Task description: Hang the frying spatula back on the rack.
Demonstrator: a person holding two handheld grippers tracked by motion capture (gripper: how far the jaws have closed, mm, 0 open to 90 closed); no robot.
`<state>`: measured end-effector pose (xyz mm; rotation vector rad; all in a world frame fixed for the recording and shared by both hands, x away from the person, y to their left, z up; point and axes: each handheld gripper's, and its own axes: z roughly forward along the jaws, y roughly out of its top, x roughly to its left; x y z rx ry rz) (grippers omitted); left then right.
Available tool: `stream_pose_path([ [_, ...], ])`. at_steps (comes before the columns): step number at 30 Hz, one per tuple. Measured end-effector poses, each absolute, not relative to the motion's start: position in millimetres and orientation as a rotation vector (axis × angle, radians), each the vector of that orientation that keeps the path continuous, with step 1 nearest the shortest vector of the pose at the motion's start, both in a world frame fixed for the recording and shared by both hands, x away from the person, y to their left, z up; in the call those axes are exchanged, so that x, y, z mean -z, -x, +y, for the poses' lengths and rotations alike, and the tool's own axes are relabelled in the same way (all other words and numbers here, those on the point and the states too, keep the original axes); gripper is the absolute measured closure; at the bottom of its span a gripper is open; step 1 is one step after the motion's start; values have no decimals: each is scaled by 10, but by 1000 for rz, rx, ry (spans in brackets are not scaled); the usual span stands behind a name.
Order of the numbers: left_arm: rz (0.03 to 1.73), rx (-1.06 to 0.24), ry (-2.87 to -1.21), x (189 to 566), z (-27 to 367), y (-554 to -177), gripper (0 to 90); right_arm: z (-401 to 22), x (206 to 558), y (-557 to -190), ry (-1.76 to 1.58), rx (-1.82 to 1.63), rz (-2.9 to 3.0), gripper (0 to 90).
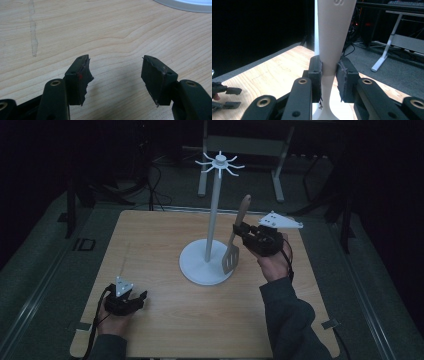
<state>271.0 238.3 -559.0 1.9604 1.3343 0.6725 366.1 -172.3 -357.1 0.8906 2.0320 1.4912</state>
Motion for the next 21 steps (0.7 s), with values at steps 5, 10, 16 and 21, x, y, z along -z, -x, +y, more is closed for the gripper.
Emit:
stream_pose_path([
  [5, 1334, -673, -1963, 5590, 2384, -2710, 401, -1714, 3513, -3682, -887, -1507, 2040, 750],
  [10, 1335, -671, -1962, 5591, 2382, -2709, 401, -1699, 3453, -3702, -876, -1507, 2043, 750],
  [16, 1335, -671, -1963, 5593, 2379, -2711, 401, -1670, 3392, -3726, -864, -1512, 2055, 750],
  [21, 1335, -670, -1963, 5592, 2380, -2709, 401, -1638, 3351, -3753, -858, -1510, 2069, 750],
])
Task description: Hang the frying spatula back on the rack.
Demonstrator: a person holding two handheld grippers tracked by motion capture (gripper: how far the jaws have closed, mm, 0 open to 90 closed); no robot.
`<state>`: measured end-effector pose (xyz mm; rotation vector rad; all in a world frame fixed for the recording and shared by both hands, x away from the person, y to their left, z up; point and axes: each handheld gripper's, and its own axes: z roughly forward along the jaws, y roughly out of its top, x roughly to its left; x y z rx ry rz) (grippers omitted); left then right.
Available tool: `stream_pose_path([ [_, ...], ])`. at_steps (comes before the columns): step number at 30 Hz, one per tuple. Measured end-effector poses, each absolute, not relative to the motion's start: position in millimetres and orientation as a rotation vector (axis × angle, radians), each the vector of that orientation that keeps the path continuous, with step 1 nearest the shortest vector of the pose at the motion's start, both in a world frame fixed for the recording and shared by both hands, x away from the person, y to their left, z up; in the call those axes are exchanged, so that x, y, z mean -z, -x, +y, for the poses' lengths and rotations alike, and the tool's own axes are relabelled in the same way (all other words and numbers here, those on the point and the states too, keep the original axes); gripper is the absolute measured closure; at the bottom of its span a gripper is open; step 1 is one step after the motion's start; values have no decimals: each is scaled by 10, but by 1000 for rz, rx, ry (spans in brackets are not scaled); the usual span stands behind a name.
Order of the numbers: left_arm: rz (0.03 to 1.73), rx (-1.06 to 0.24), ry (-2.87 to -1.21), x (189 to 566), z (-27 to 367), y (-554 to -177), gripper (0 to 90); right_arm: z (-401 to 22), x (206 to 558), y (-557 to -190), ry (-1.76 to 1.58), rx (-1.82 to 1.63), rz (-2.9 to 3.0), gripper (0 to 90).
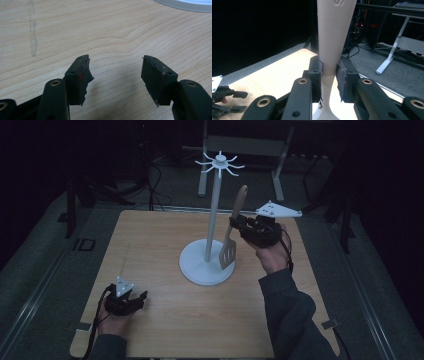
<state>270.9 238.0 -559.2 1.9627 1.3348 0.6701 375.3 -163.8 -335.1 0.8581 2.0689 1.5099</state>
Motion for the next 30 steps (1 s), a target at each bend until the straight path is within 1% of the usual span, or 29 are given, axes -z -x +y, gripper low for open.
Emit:
stream_pose_path([
  [30, 1334, -672, -1963, 5589, 2385, -2710, 401, -1545, 3119, -3927, -854, -1502, 2133, 750],
])
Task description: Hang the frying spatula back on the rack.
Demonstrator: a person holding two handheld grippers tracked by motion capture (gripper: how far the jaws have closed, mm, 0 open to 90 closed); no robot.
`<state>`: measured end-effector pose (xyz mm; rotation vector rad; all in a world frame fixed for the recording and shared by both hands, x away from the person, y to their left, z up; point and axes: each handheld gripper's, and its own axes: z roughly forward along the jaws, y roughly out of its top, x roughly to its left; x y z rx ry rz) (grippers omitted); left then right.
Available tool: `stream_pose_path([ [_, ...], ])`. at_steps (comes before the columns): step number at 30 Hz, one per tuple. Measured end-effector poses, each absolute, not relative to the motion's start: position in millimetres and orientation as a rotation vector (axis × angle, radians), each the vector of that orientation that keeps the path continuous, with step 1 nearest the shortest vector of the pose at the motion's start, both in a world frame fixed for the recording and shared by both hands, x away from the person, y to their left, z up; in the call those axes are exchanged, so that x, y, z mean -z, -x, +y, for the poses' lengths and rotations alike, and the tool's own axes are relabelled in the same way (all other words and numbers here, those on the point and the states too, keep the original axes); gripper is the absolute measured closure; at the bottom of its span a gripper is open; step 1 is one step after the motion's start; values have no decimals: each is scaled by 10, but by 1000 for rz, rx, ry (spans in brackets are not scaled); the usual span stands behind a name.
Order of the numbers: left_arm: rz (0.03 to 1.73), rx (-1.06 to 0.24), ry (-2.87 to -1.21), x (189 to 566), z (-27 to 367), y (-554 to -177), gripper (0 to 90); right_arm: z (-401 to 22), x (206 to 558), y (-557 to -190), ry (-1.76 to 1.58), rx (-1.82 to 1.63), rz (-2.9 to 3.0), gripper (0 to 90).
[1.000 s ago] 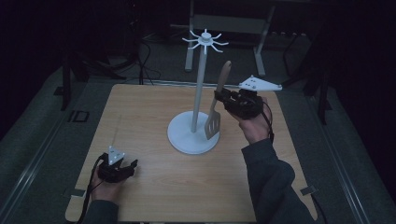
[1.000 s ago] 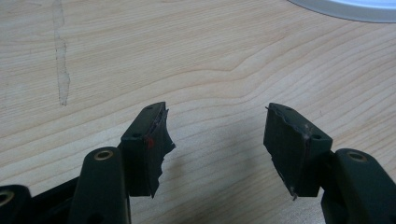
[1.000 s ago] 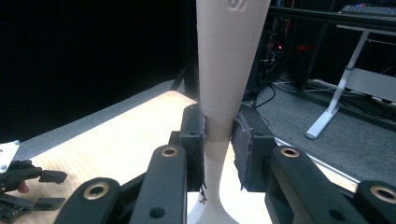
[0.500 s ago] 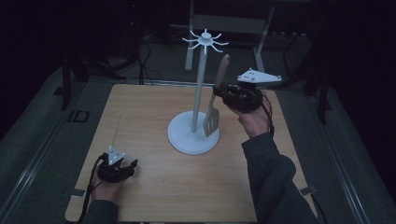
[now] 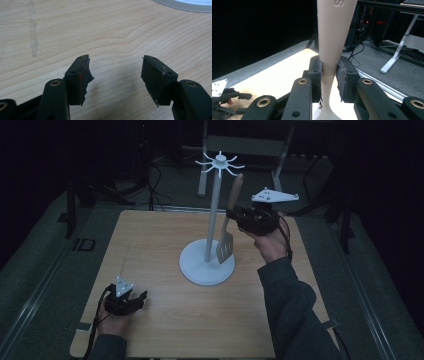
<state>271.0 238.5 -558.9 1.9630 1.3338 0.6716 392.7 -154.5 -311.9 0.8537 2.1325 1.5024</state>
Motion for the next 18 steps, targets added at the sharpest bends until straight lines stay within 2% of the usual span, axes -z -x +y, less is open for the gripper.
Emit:
stream_pose_path([
  [18, 1337, -671, -1961, 5588, 2391, -2711, 401, -1506, 3045, -4018, -857, -1491, 2173, 750],
])
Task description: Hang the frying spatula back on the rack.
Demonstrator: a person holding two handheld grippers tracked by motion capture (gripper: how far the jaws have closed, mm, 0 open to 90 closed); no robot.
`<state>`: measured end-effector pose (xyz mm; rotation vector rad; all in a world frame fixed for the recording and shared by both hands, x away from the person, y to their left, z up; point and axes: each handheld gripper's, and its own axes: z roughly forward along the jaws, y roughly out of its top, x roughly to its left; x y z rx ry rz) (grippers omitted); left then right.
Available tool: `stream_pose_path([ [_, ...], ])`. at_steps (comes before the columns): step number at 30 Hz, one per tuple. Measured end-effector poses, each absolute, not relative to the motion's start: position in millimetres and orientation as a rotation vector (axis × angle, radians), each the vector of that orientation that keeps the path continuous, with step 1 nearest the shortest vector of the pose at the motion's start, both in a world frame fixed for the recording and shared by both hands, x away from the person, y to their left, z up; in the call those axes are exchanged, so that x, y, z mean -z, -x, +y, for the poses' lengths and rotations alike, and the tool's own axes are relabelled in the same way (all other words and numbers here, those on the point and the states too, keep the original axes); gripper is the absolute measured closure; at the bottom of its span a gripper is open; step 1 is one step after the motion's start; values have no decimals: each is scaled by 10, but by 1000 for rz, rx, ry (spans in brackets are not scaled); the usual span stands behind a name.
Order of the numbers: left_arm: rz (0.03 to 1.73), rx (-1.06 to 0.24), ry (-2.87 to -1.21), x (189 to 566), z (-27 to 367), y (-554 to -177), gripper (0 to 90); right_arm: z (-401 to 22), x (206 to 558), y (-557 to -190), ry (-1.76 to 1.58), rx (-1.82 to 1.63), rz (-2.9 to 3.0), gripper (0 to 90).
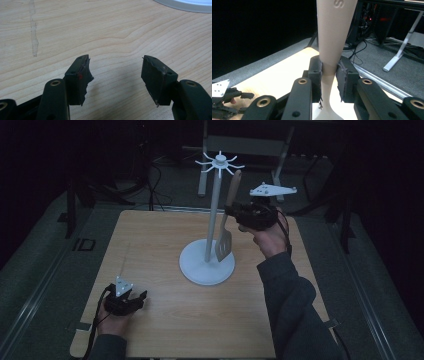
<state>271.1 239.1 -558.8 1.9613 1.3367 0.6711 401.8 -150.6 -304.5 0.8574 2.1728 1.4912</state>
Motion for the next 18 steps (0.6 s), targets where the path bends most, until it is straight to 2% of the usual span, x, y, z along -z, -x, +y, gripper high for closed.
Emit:
stream_pose_path([
  [18, 1334, -674, -1956, 5579, 2394, -2704, 400, -1434, 3040, -4060, -859, -1490, 2180, 749],
])
